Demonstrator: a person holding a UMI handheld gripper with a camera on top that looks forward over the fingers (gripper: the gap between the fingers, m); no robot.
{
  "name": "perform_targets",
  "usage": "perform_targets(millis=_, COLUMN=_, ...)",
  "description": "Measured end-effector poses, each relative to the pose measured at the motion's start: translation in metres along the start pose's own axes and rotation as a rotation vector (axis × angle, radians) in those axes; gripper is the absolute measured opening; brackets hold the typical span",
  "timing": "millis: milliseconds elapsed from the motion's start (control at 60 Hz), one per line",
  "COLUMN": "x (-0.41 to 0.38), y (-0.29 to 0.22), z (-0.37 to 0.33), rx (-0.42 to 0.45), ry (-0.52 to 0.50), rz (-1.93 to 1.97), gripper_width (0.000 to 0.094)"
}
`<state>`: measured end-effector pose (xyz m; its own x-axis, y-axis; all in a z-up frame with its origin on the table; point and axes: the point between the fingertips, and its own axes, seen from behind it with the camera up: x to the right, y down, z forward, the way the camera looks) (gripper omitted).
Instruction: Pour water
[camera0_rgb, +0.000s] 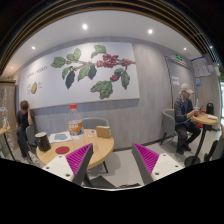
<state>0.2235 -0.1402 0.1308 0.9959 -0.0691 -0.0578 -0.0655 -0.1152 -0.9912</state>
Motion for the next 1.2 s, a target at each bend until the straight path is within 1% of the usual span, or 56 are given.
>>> perform_targets(millis=117, x=-0.002, y=-0.003, z=0.007, rx=0.004, ry=-0.008, rz=-0.031, gripper_width=0.0843)
perform_targets(millis=183, x=-0.017, y=-0.006, z=0.003, rx=0.001, ry=-0.017, rz=-0.046, gripper_width=0.0841)
perform_targets(millis=267, x=-0.028, y=-0.005, z=0.021, rx=0.008, ry=-0.044, rz=-0.057, gripper_width=0.0842)
perform_targets(millis=300, x=-0.037, y=-0.008, z=0.013, rx=0.003, ry=-0.051, rz=-0.059, gripper_width=0.0839)
perform_targets(millis=417, x=-0.055, y=-0.005, z=0.032, rx=0.011, ry=-0.115, rz=-0.073, gripper_width=0.0841)
perform_targets(millis=467, x=-0.079, y=-0.010, z=0.036, rx=0.012, ry=-0.128, rz=-0.080, gripper_width=0.0843)
perform_targets(millis=600, x=-0.110, y=-0.012, z=0.058, rx=0.028, ry=-0.197, rz=-0.093, gripper_width=0.0840)
perform_targets(millis=617, x=-0.124, y=-0.013, z=0.070, rx=0.031, ry=-0.194, rz=-0.093, gripper_width=0.0837)
perform_targets(millis=717, x=-0.147, y=-0.013, z=0.102, rx=0.038, ry=-0.208, rz=-0.108, gripper_width=0.0830)
perform_targets(millis=733, x=-0.142, y=-0.015, z=0.101, rx=0.037, ry=-0.215, rz=-0.113, gripper_width=0.0833)
perform_targets(millis=817, x=-0.162, y=-0.013, z=0.136, rx=0.050, ry=-0.192, rz=-0.121, gripper_width=0.0840)
perform_targets(millis=867, x=-0.169, y=-0.013, z=0.152, rx=0.056, ry=-0.196, rz=-0.122, gripper_width=0.0842)
perform_targets(millis=983, x=-0.179, y=-0.010, z=0.177, rx=0.048, ry=-0.192, rz=-0.096, gripper_width=0.0838)
perform_targets(millis=1017, x=-0.180, y=-0.012, z=0.182, rx=0.059, ry=-0.190, rz=-0.083, gripper_width=0.0819)
perform_targets(millis=1033, x=-0.181, y=-0.013, z=0.185, rx=0.067, ry=-0.188, rz=-0.075, gripper_width=0.0789)
perform_targets(millis=1050, x=-0.179, y=-0.017, z=0.187, rx=0.072, ry=-0.185, rz=-0.068, gripper_width=0.0738)
perform_targets(millis=1083, x=-0.185, y=-0.009, z=0.194, rx=0.091, ry=-0.171, rz=-0.064, gripper_width=0.0516)
perform_targets(millis=1100, x=-0.183, y=-0.008, z=0.194, rx=0.092, ry=-0.165, rz=-0.060, gripper_width=0.0515)
perform_targets(millis=1117, x=-0.173, y=-0.017, z=0.188, rx=0.096, ry=-0.163, rz=-0.049, gripper_width=0.0513)
perform_targets(millis=1133, x=-0.180, y=-0.010, z=0.192, rx=0.116, ry=-0.151, rz=-0.040, gripper_width=0.0491)
perform_targets(millis=1183, x=-0.182, y=-0.010, z=0.190, rx=0.142, ry=-0.152, rz=-0.040, gripper_width=0.0426)
perform_targets(millis=1200, x=-0.172, y=-0.020, z=0.185, rx=0.138, ry=-0.159, rz=-0.044, gripper_width=0.0406)
